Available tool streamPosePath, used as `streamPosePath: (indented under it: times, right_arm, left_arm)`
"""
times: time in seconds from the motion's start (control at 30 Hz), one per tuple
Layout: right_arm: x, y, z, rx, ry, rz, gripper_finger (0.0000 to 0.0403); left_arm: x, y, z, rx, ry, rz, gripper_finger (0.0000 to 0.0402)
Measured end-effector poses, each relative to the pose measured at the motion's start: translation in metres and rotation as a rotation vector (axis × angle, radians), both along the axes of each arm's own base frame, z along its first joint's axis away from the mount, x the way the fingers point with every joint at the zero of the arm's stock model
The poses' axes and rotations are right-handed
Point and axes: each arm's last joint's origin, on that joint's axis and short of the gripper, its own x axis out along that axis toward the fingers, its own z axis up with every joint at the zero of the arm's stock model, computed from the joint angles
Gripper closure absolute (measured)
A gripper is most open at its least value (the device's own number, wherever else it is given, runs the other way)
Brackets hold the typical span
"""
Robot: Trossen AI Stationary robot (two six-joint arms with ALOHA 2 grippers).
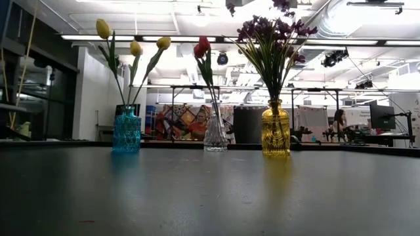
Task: Sort flowers into vase by color
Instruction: Put the pink flower into the transparent vase
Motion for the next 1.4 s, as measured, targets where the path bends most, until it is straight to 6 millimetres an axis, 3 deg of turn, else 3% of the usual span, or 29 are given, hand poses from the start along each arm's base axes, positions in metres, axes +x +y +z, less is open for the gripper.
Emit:
streamPosePath:
  times: [0.17, 0.3, 0.53, 0.8, 1.07, 1.4]
  right_arm:
    - [0.012, -0.009, 0.004, 0.029, -0.08, -0.006, 0.0158]
    - [0.037, -0.018, 0.001, 0.073, -0.166, 0.054, 0.0158]
    - [0.07, -0.036, 0.004, 0.162, -0.374, 0.176, 0.0158]
    - [0.076, -0.047, 0.008, 0.224, -0.462, 0.214, 0.0158]
    - [0.075, -0.05, 0.009, 0.208, -0.488, 0.107, 0.0158]
    - [0.075, -0.055, 0.008, 0.201, -0.487, 0.057, 0.0174]
  left_arm:
    - [0.011, 0.012, 0.018, 0.175, -0.163, 0.274, 0.0401]
    - [0.031, 0.017, 0.024, 0.252, -0.23, 0.336, 0.0401]
    - [0.07, 0.027, 0.041, 0.348, -0.165, 0.408, 0.0401]
    - [0.098, 0.042, 0.062, 0.411, -0.136, 0.455, 0.0401]
    - [0.12, 0.047, 0.063, 0.439, -0.119, 0.431, 0.0401]
    - [0.123, 0.046, 0.063, 0.445, -0.148, 0.4, 0.0401]
